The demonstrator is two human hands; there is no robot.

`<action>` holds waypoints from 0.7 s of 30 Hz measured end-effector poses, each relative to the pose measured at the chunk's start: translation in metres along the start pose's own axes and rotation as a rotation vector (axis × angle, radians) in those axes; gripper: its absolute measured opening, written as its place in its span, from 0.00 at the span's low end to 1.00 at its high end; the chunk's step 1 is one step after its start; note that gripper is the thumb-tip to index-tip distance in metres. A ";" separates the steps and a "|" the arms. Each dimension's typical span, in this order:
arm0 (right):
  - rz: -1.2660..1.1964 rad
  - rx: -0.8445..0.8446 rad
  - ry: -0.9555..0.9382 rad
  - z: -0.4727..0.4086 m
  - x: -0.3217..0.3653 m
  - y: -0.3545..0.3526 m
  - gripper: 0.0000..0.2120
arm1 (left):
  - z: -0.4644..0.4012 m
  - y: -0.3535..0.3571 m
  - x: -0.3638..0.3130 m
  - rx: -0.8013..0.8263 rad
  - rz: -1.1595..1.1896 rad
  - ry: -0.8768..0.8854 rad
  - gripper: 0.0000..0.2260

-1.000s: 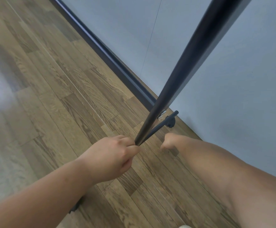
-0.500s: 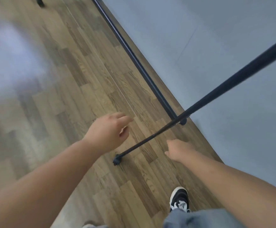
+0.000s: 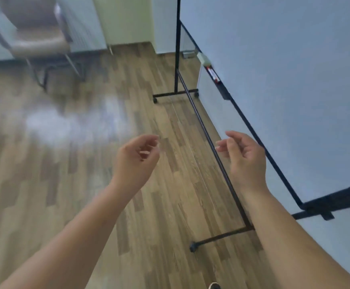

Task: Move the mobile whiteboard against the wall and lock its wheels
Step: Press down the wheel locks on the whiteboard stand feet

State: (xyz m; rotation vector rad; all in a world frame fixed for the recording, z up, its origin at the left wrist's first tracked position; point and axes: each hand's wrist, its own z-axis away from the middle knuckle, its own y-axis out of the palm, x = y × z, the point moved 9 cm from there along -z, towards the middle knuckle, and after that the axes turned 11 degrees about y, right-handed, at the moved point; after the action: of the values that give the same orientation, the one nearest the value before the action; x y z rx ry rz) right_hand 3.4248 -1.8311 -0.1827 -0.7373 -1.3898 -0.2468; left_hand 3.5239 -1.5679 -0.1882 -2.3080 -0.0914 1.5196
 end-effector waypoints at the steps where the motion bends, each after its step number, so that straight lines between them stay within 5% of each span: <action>1: -0.030 -0.014 -0.011 -0.006 0.020 0.001 0.09 | -0.010 -0.013 -0.005 -0.012 0.034 -0.025 0.14; 7: -0.164 -0.011 -0.082 -0.058 0.116 0.026 0.09 | -0.078 -0.089 -0.006 -0.145 0.060 -0.084 0.07; 14: -0.099 0.080 0.068 -0.185 0.082 0.129 0.09 | -0.174 -0.066 0.074 -0.090 0.032 -0.167 0.12; 21: 0.213 0.367 0.134 -0.342 0.071 0.263 0.09 | -0.306 -0.041 0.153 0.005 -0.090 -0.241 0.11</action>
State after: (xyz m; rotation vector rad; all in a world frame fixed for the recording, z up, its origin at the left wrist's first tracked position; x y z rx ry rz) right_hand 3.8613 -1.8189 -0.2024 -0.5455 -1.1757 0.1229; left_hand 3.8687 -1.5739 -0.2019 -2.0776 -0.2513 1.7409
